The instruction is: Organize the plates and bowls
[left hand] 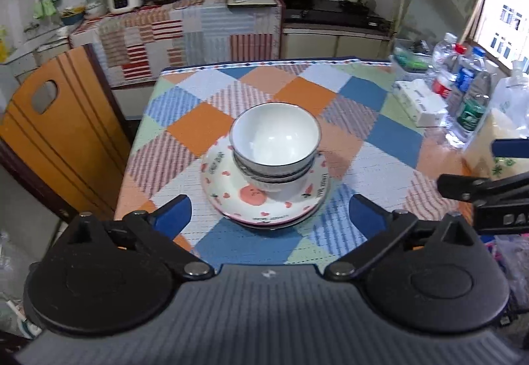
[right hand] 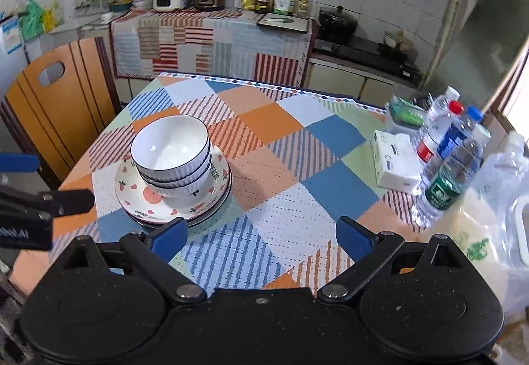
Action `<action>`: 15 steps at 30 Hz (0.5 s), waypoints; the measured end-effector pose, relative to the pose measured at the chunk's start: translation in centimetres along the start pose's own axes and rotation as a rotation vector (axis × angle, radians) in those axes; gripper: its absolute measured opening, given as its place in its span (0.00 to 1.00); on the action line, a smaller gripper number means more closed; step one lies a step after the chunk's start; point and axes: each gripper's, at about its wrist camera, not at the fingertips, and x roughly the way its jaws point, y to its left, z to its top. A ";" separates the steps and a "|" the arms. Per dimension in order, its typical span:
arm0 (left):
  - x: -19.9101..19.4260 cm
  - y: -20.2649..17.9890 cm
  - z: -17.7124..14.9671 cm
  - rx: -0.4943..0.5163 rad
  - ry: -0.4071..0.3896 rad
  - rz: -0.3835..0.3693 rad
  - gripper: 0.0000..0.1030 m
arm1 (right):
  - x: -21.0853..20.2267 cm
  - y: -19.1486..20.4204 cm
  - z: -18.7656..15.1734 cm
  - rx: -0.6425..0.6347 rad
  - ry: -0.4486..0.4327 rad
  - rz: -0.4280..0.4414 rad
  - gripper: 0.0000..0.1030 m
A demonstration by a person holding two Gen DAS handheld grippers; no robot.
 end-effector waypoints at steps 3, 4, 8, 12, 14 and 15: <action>0.0 0.2 -0.1 -0.026 -0.008 0.017 1.00 | 0.0 -0.2 -0.1 0.045 0.005 0.011 0.95; 0.0 0.2 -0.2 -0.035 -0.017 0.023 1.00 | -0.1 -0.3 -0.2 0.060 -0.001 0.004 0.95; 0.5 0.2 -0.2 -0.028 0.016 0.039 1.00 | -0.2 -0.1 -0.6 0.067 -0.036 -0.057 0.95; 1.7 -0.2 -0.2 -0.011 0.061 0.053 1.00 | -0.3 -0.3 -0.5 0.077 -0.038 -0.092 0.95; 2.0 -0.2 -0.5 -0.019 0.050 0.047 1.00 | -0.3 -0.5 -0.5 0.093 -0.029 -0.078 0.95; 2.1 -0.1 -0.6 -0.024 0.052 0.041 1.00 | -0.3 -0.5 -0.6 0.089 -0.023 -0.067 0.95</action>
